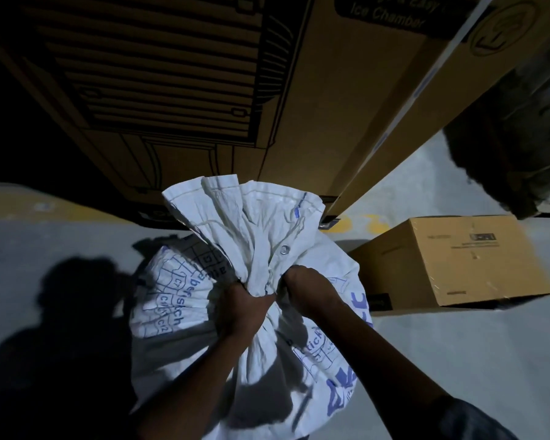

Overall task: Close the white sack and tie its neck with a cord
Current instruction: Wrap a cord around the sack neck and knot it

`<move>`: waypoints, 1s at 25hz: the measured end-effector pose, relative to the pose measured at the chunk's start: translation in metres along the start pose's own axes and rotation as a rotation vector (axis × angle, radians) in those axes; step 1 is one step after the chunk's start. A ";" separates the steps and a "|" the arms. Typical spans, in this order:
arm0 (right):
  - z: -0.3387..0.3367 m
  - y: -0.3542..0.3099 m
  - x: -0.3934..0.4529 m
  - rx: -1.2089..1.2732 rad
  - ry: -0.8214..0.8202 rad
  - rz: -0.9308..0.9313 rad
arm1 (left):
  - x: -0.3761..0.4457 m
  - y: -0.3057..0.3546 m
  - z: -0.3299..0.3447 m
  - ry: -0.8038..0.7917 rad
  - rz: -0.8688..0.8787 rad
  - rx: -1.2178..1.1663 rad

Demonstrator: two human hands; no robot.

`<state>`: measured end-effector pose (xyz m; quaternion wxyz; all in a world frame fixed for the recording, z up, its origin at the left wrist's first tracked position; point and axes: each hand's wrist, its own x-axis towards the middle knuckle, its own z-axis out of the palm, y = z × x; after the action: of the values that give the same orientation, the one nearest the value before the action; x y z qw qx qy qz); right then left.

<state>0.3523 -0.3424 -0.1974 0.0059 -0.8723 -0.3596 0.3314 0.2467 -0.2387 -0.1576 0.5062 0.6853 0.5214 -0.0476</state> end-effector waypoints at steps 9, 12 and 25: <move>-0.003 -0.011 0.001 -0.130 0.091 -0.133 | 0.020 -0.011 0.018 -0.105 -0.067 -0.110; -0.003 -0.011 0.005 -0.071 0.149 -0.101 | 0.024 -0.017 0.024 -0.100 -0.115 -0.145; 0.014 0.003 0.011 0.184 0.241 -0.192 | 0.042 -0.027 0.031 -0.143 -0.159 -0.279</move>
<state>0.3522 -0.3408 -0.2158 0.1604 -0.8631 -0.4060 0.2539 0.2597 -0.2355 -0.2144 0.6267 0.5599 0.5383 -0.0632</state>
